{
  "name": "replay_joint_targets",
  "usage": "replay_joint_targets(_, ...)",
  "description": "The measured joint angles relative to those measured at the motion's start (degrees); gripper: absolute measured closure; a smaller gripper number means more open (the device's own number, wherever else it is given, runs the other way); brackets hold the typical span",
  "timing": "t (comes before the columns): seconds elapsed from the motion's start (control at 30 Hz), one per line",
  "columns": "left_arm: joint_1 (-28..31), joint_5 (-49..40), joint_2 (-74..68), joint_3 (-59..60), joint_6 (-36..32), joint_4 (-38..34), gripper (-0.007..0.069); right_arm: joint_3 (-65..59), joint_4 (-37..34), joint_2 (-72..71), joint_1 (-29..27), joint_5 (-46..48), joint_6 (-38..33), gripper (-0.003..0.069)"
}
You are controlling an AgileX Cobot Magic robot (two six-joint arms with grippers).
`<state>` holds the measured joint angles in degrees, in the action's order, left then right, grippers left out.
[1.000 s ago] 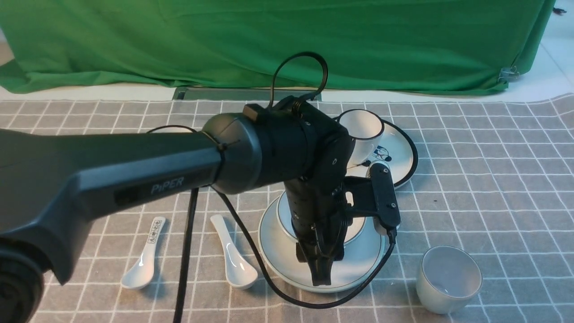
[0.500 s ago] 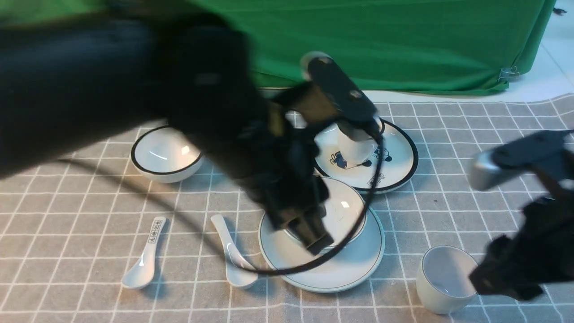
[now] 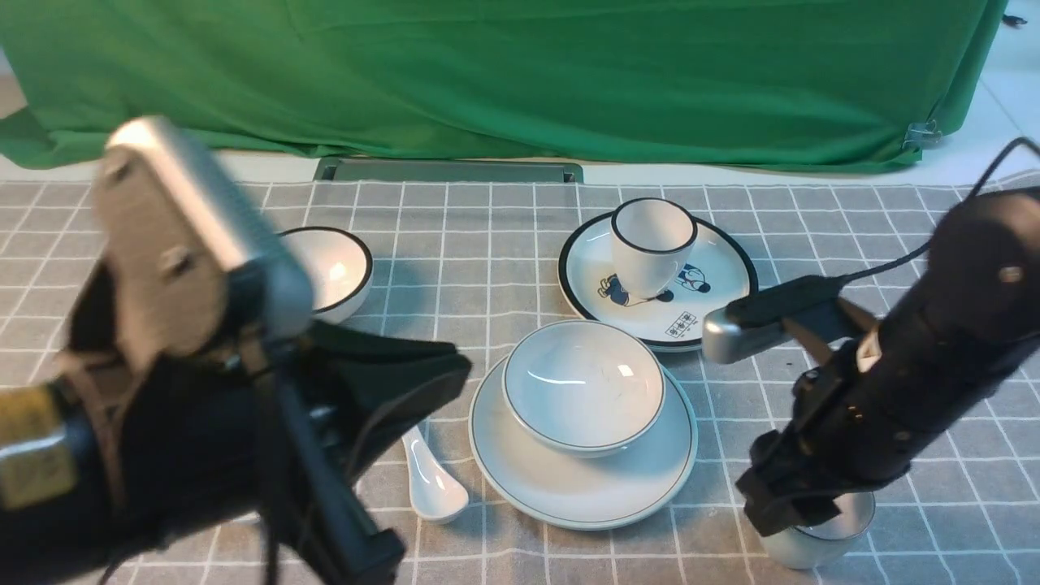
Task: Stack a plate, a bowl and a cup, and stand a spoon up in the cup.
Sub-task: Use the right arm to grab a blue teacup
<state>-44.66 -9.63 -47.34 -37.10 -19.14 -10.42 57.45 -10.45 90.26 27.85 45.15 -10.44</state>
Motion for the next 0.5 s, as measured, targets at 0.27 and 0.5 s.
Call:
replay_joint_targets(0.27, 0.0, 2.82, 2.3, 2.65, 0.04, -0.68, 0.0615, 0.05, 1.26, 5.88, 0.0, 0.33, -0.72, 0.0436)
replay_joint_targets(0.5, 0.0, 2.87, 2.3, 2.65, 0.04, -0.68, 0.0615, 2.71, 1.74, 3.21, 1.84, 5.24, -0.91, 0.0578)
